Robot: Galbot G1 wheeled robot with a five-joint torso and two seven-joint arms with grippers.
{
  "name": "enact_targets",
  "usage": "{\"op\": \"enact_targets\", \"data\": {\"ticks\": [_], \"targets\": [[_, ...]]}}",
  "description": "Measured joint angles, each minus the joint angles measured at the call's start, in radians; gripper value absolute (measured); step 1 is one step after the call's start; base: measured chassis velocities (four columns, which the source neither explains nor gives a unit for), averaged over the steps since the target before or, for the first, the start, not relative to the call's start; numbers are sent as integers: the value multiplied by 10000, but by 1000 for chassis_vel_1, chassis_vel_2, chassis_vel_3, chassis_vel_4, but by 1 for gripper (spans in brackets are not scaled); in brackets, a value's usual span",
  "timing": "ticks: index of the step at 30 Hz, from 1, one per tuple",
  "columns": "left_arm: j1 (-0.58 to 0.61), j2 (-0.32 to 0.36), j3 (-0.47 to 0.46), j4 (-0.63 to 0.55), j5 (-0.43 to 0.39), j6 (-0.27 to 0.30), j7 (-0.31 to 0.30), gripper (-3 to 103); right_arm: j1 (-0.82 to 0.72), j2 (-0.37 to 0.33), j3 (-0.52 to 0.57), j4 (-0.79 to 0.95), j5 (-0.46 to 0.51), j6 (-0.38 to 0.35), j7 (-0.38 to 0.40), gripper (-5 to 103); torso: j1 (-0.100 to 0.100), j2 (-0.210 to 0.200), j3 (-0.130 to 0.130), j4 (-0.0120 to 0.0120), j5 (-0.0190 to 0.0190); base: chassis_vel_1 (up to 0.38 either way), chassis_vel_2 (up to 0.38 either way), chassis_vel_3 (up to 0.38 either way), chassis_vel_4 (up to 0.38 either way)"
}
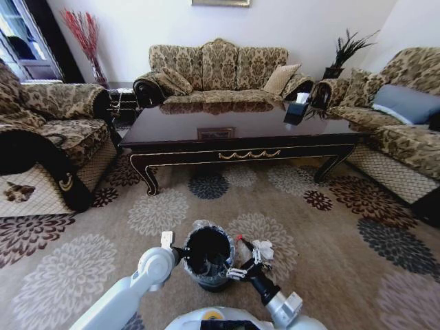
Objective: Move to the front of the table and pick up the trash from the floor, then place it into the trash bin.
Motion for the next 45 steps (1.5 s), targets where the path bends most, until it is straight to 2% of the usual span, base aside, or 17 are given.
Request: {"op": "enact_targets", "data": {"ticks": [7, 15, 19, 22, 24, 25, 28, 33, 45], "targets": [[223, 237, -932, 174, -219, 1, 261, 0, 268, -582, 928, -891, 979, 267, -276, 100, 0, 0, 0, 1, 1, 0, 0, 0, 0], [375, 547, -1591, 223, -458, 1, 402, 0, 227, -1141, 1612, -2238, 1160, 854, -855, 100, 0, 0, 0, 0, 2, 0, 0, 0, 0], [390, 514, -1663, 261, -507, 1, 425, 0, 414, -1344, 1789, -3236, 664, 1308, -1428, 100, 0, 0, 0, -1, 2, 0, 0, 0, 0], [473, 512, -1665, 243, -540, 1, 481, 0, 922, -1535, 2009, -4550, -18, 1986, -2963, 100, 0, 0, 0, 0, 2, 0, 0, 0, 0], [481, 513, -1666, 237, -539, 0, 481, 0, 1008, -1569, 2034, -4749, -121, 2069, -3210, 100, -1, 0, 0, 0, 3, 0, 0, 0, 0], [499, 516, -1664, 218, -539, 1, 483, 0, 1267, -1675, 2087, -5308, -413, 2305, -3888, 100, -1, 0, 0, 0, 4, 0, 0, 0, 0], [420, 542, -1629, 256, -555, 1, 490, 0, 1842, -1813, 2144, -6294, -847, 2688, -4807, 100, -1, 0, 0, 0, 2, 0, 0, 0, 0], [269, 643, -1554, 363, -617, 1, 529, 0, 2697, -1947, 2046, -7477, -980, 2838, -5430, 100, -1, 0, 1, 2, 3, 0, 0, 0, 0], [137, 783, -1468, 532, -716, 1, 631, 0, 3843, -2025, 1684, -9256, -608, 2731, -6024, 100, -1, 0, 0, -1, 0, 0, 0, 0, 0]]}}
